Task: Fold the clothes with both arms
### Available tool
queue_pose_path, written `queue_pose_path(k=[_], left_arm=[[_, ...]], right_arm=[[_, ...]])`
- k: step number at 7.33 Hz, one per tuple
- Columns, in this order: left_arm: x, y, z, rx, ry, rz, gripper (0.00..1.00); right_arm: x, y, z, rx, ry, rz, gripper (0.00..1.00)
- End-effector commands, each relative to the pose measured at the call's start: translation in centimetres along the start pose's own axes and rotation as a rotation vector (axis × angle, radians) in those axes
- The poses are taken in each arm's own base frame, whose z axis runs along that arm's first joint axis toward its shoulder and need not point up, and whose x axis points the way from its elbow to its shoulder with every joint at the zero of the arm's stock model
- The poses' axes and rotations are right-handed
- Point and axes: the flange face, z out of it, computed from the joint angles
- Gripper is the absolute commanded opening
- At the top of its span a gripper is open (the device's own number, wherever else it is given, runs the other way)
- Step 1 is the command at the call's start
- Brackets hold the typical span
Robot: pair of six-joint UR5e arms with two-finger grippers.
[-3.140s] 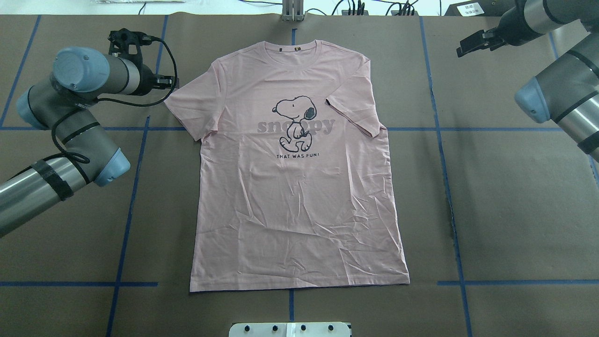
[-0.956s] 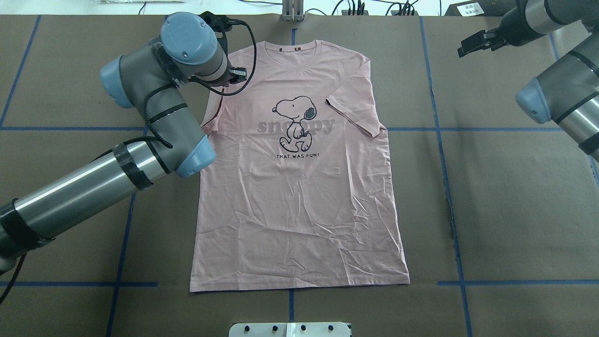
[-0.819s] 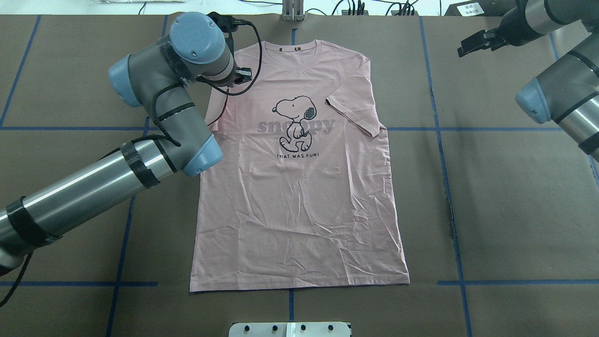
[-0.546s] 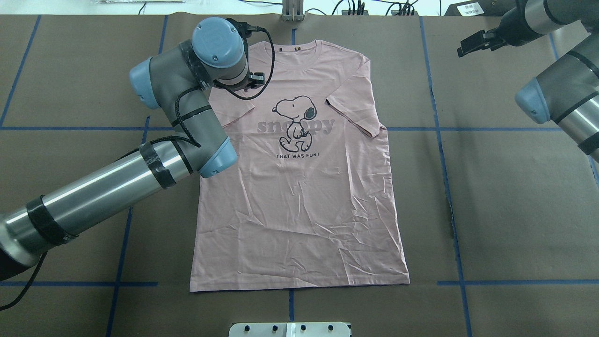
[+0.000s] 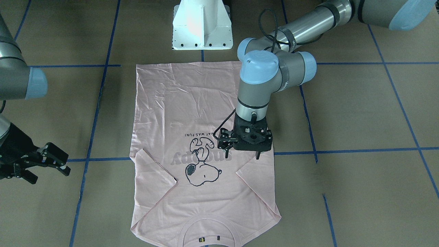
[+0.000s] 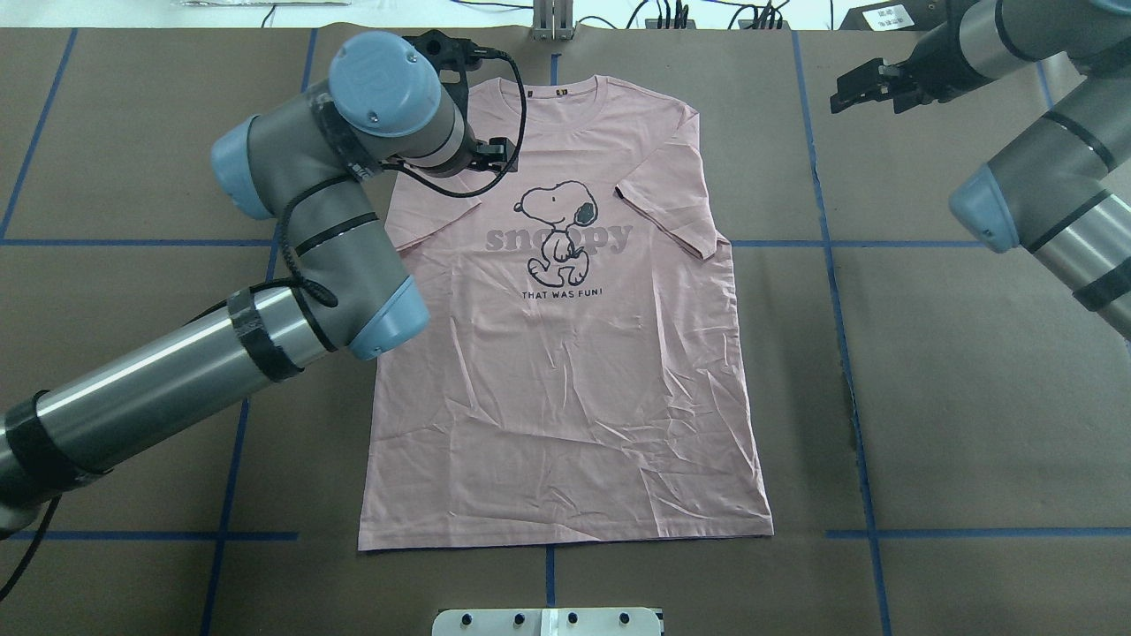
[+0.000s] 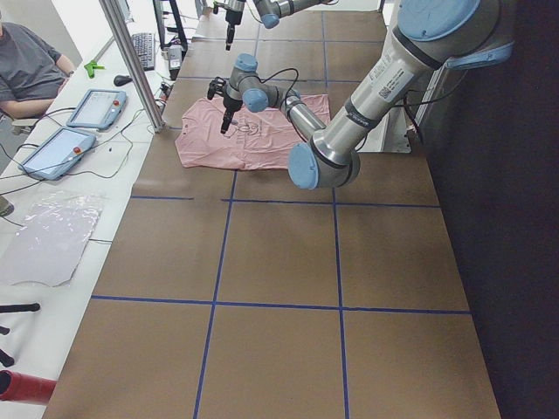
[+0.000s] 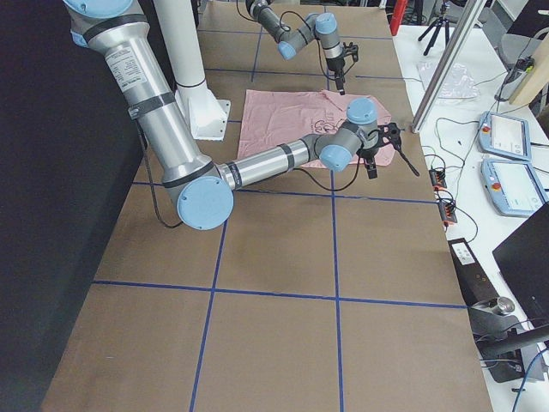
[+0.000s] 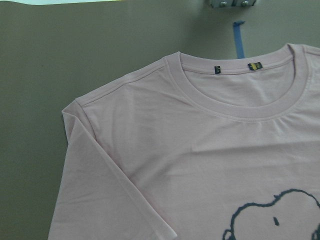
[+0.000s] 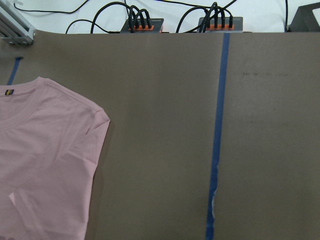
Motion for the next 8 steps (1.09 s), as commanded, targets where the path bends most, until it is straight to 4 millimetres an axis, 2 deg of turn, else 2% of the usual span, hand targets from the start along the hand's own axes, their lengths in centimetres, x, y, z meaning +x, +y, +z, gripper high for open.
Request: queue_pose_path(k=[1,2,3,4,5,6,7,8], left_arm=[[-3.3,3.7,-6.0,0.026,0.093,0.019,1.0],[-3.8,6.8,-7.8,0.019,0.13,0.025,1.0],[-4.9,10.5,-9.4,-0.006,0.156,0.015,1.0],[-5.0,13.2,-11.2,-0.024,0.19,-0.004,1.0],[-5.2,16.4,-12.0,-0.063,0.207,-0.02,1.0],[-5.5,18.5,-12.1,-0.097,0.208,-0.052,1.0],[-5.3,21.5,-11.4,-0.138,0.193,-0.095,0.9],[-4.9,24.1,-10.6,-0.173,0.174,-0.148,0.74]], right_arm=[[-4.8,9.0,-0.9,0.011,-0.031,0.093,1.0],[-5.6,14.5,-1.9,0.009,-0.03,0.121,1.0],[-6.6,20.9,-4.0,0.009,-0.026,0.13,1.0],[-7.8,25.9,-6.0,-0.003,-0.027,0.17,1.0],[-9.2,30.3,-5.4,-0.014,-0.008,0.188,0.98],[-11.6,34.8,-3.7,0.001,0.0,0.216,0.96],[-13.0,37.6,-2.9,0.015,0.002,0.201,0.96],[-13.7,39.3,-2.6,0.005,-0.001,0.222,0.9]])
